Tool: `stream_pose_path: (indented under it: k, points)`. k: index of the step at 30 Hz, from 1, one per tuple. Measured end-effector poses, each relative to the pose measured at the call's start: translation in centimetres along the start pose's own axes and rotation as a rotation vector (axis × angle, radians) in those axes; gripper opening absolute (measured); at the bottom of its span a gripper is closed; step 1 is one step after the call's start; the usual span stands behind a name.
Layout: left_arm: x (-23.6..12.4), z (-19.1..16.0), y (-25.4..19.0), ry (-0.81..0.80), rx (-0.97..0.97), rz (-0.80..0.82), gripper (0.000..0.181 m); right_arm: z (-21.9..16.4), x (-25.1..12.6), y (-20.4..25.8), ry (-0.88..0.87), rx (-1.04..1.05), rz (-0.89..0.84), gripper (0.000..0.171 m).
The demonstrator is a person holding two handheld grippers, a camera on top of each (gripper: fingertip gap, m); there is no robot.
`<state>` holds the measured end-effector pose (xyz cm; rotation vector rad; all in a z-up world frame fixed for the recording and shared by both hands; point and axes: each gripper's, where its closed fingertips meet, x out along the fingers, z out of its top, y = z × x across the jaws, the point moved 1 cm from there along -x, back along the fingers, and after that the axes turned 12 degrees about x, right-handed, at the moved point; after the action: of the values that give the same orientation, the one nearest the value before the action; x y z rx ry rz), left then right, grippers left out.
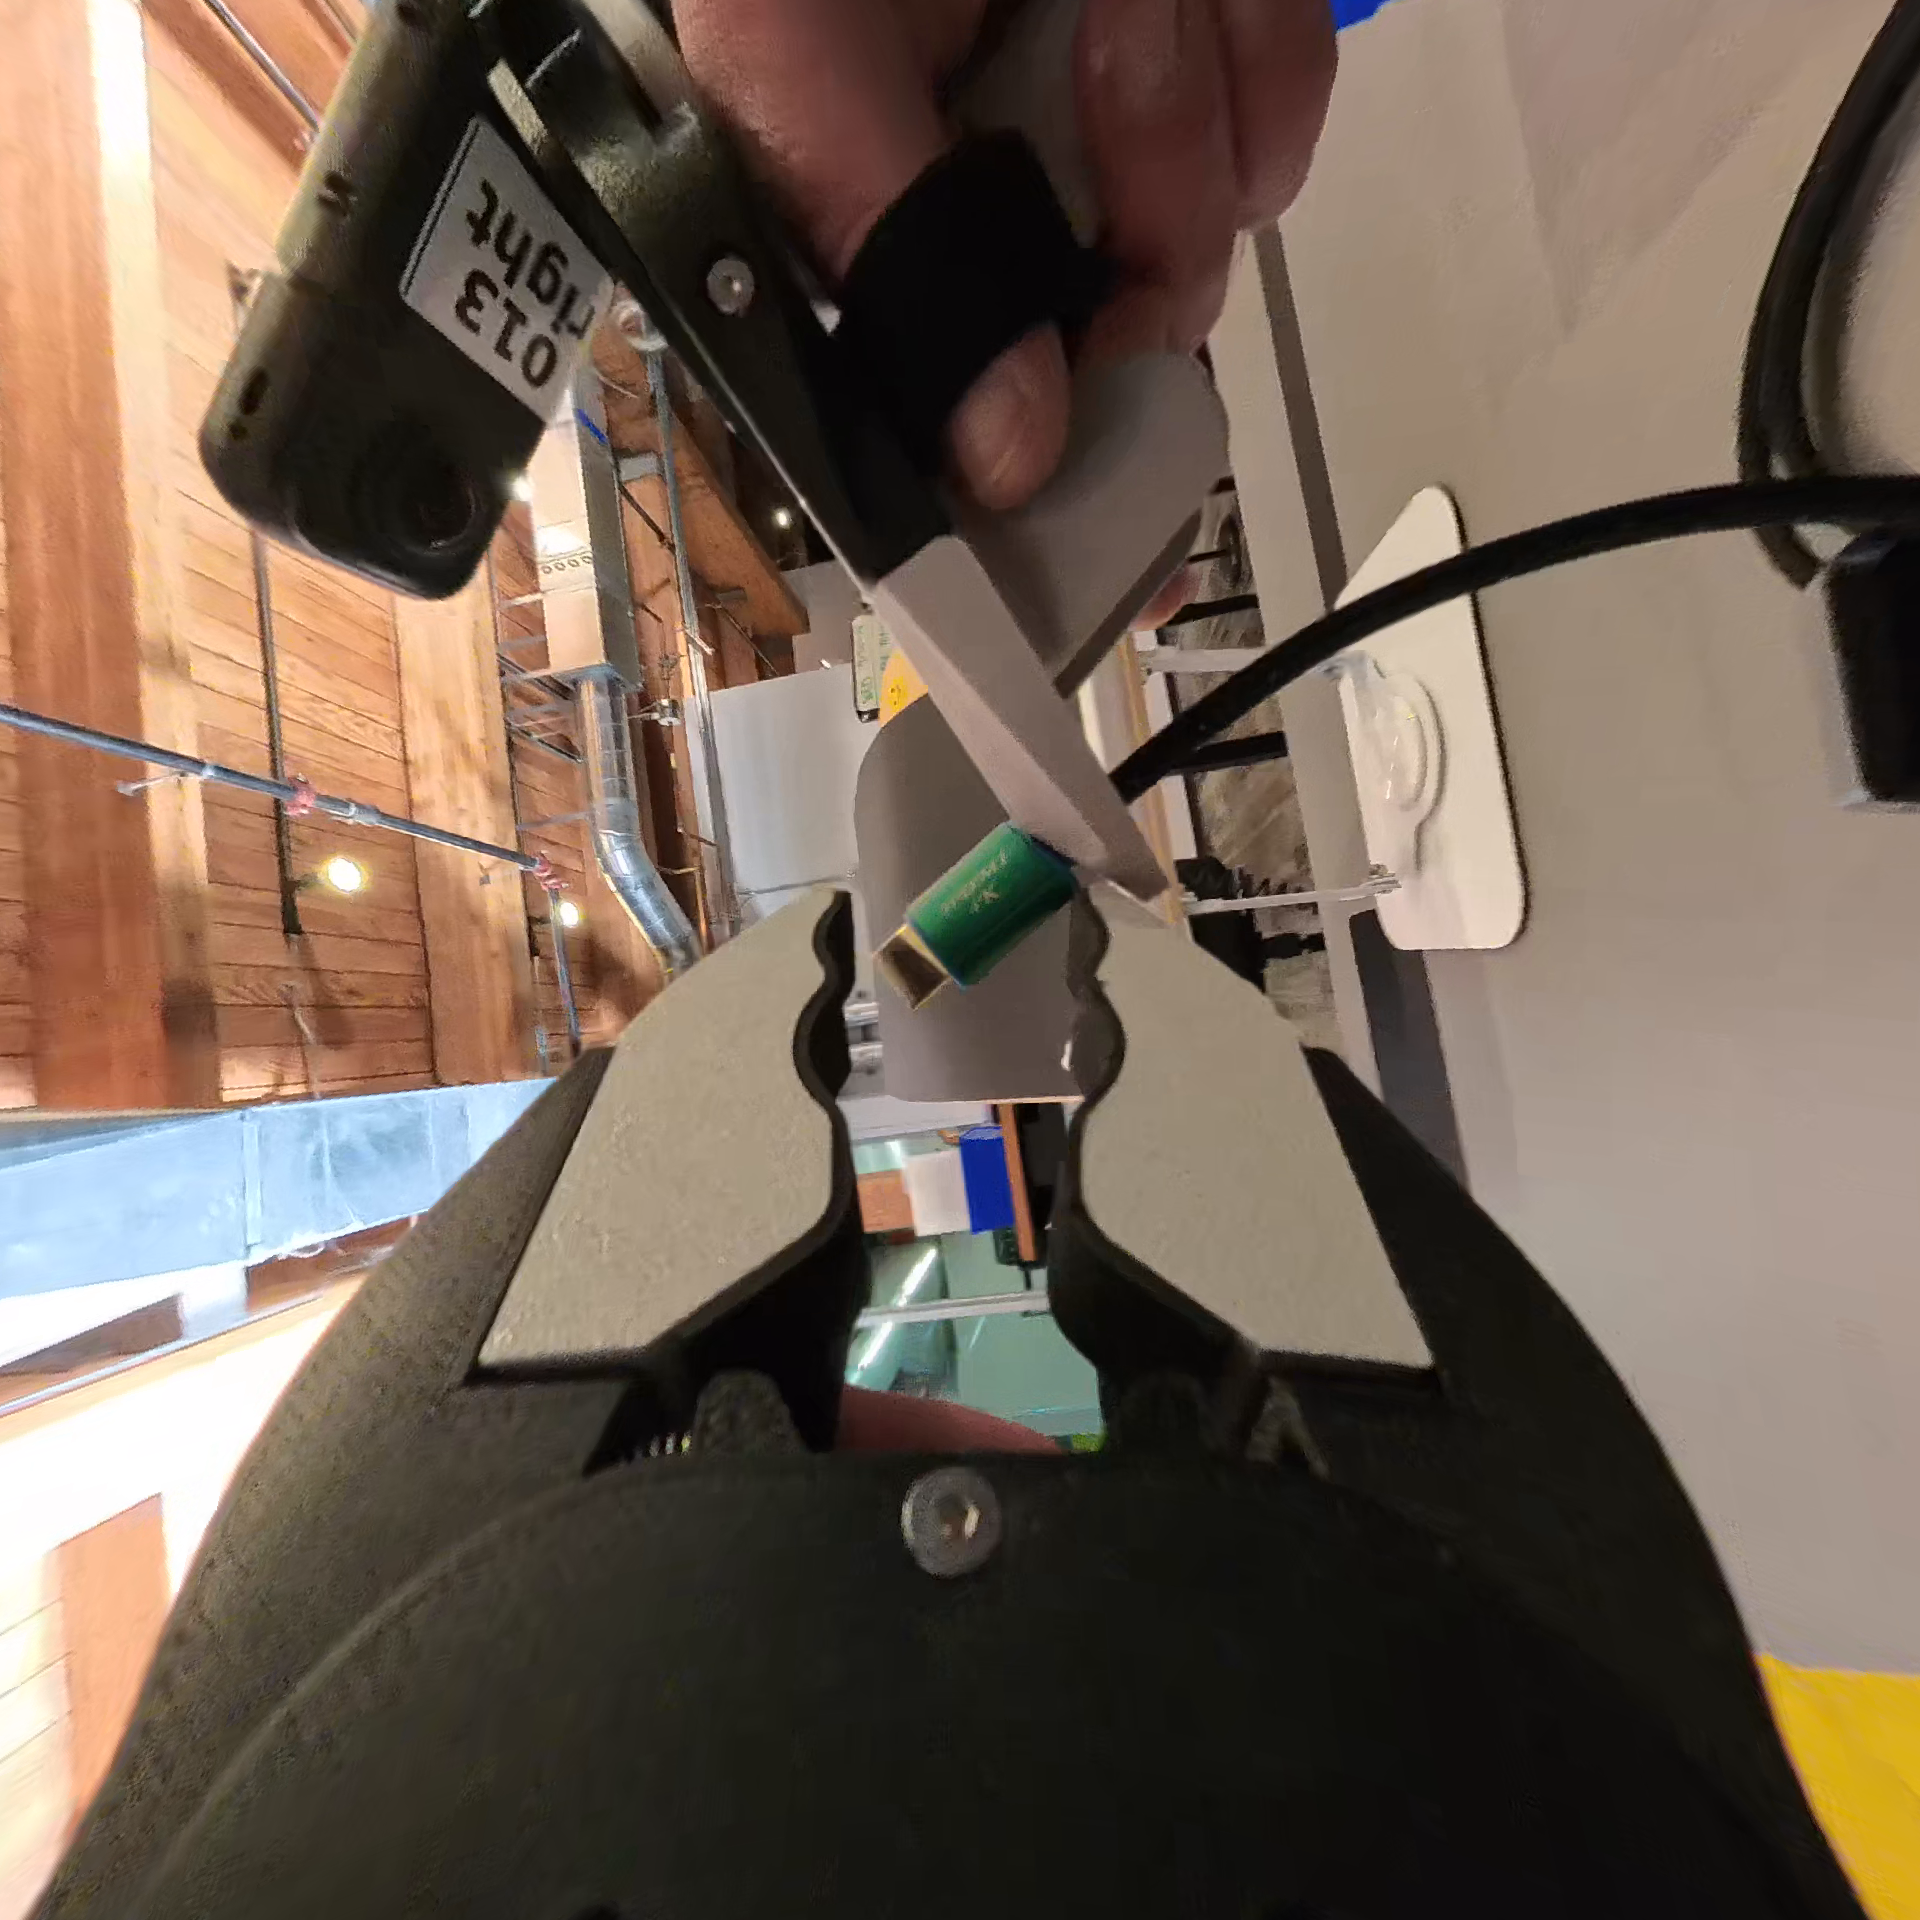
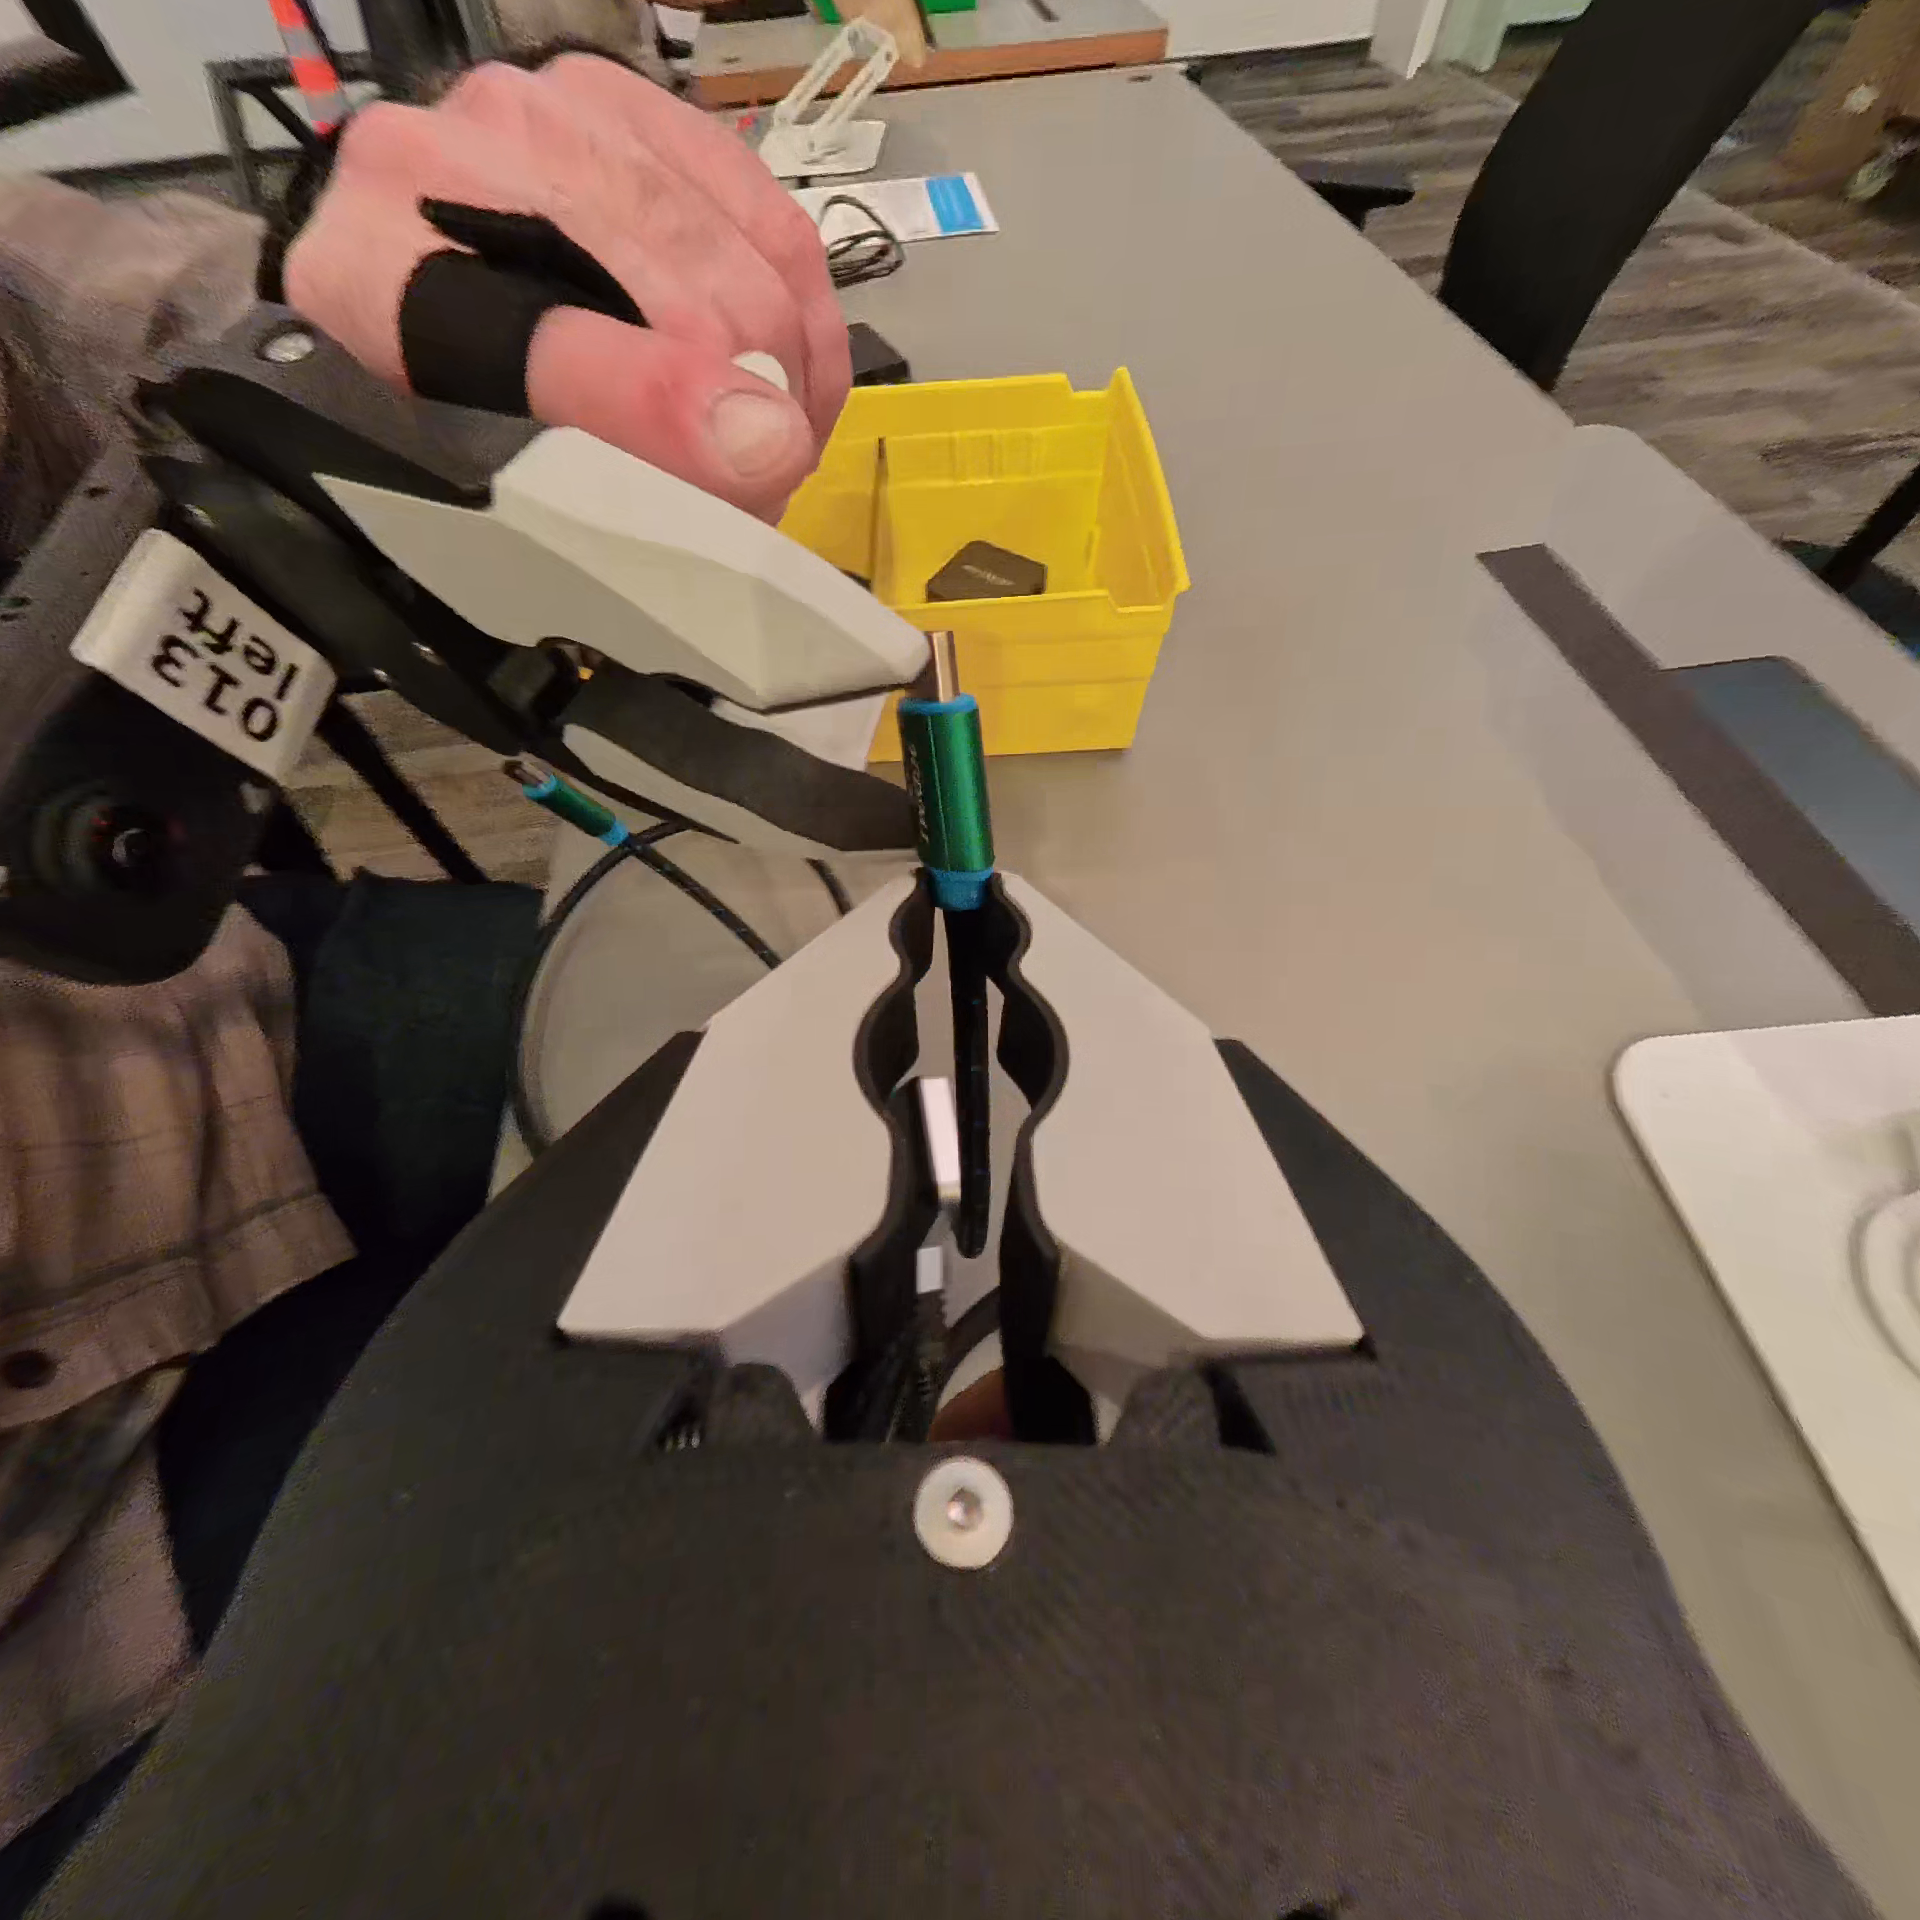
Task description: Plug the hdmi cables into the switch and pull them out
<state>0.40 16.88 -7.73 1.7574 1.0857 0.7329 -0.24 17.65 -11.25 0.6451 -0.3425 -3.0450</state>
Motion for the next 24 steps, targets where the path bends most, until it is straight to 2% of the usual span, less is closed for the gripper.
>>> stream_pose_path:
  k: [6, 13, 17, 21, 24]
  points:
    - [1.2, -2.6, 1.9, 0.068, -0.002, 0.074, 0.047, 2.5, -2.0, -1.9, -0.143, 0.008, -0.131, 0.006]
    - [2.1, -5.0, 3.8, 0.132, 0.042, 0.11, 0.054, 6.6, -7.4, -4.8, -0.506, -0.014, -0.353, 0.006]
    - [2.4, -6.2, 5.1, 0.169, 0.034, 0.135, 0.054, 8.6, -11.0, -4.8, -0.681, -0.095, -0.469, 0.006]
    - [2.5, -6.4, 5.6, 0.175, 0.029, 0.14, 0.053, 9.3, -13.0, -5.0, -0.714, -0.161, -0.576, 0.006]
    - [2.6, -6.4, 5.7, 0.175, 0.013, 0.135, 0.053, 9.5, -13.4, -4.1, -0.736, -0.293, -0.632, 0.006]
